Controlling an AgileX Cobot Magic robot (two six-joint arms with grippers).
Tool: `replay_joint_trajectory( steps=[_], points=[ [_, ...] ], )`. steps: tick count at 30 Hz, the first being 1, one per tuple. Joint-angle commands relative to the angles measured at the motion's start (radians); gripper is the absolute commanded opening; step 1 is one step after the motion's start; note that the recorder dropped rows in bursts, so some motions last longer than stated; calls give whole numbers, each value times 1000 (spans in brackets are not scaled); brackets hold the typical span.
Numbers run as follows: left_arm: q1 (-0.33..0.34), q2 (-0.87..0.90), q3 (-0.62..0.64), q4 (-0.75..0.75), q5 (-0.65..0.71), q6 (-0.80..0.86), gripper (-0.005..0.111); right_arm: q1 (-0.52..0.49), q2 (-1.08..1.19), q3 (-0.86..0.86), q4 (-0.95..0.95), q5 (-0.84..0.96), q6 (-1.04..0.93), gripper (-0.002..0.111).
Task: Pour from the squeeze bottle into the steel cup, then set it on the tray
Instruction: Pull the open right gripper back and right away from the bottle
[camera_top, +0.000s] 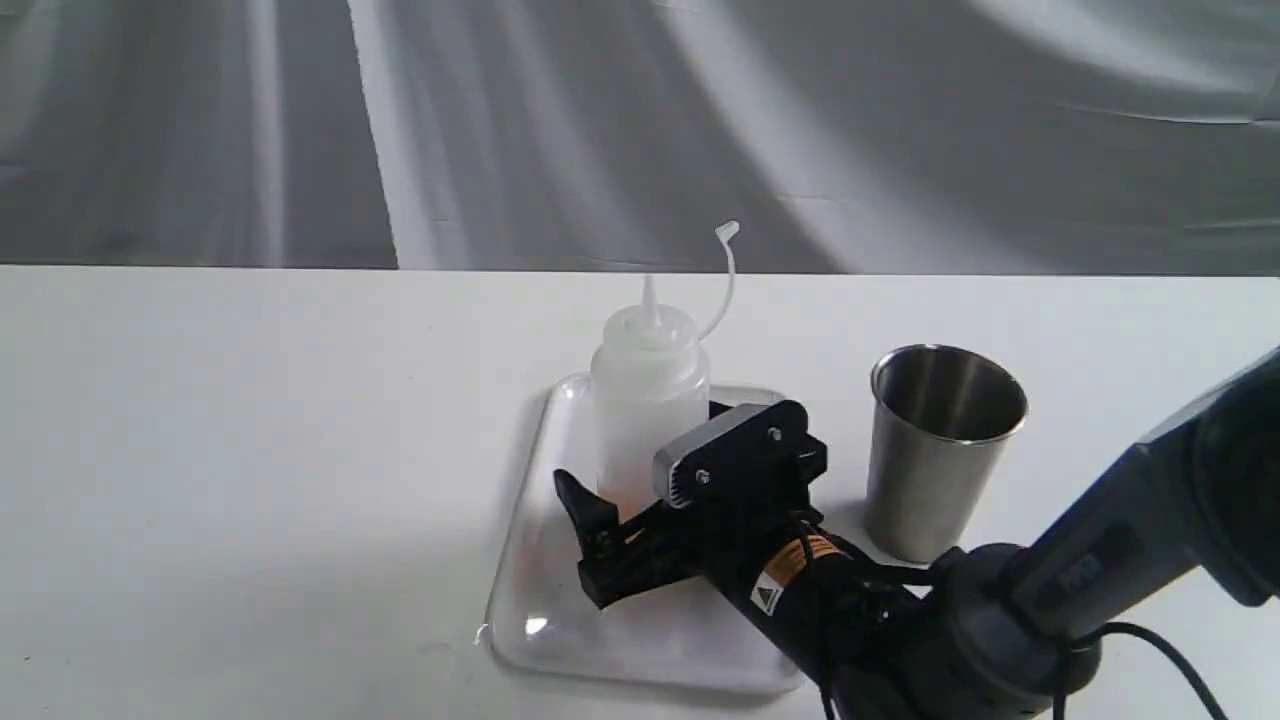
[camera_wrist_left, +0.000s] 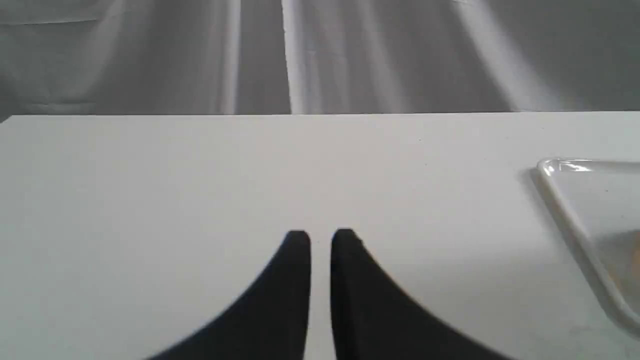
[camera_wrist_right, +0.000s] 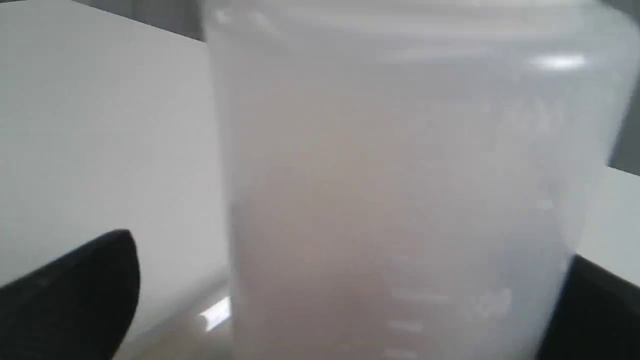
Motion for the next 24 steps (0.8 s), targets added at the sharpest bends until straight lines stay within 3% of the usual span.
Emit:
replay_joint_trajectory(
  steps=[1,24],
  points=[
    [-5,-3,4,0,-7,0,8,-5,-38,26,-30,-7,-7,105],
    [-5,-3,4,0,-7,-1,8,-5,-271,250,-22,-5,-11,105]
  ],
)
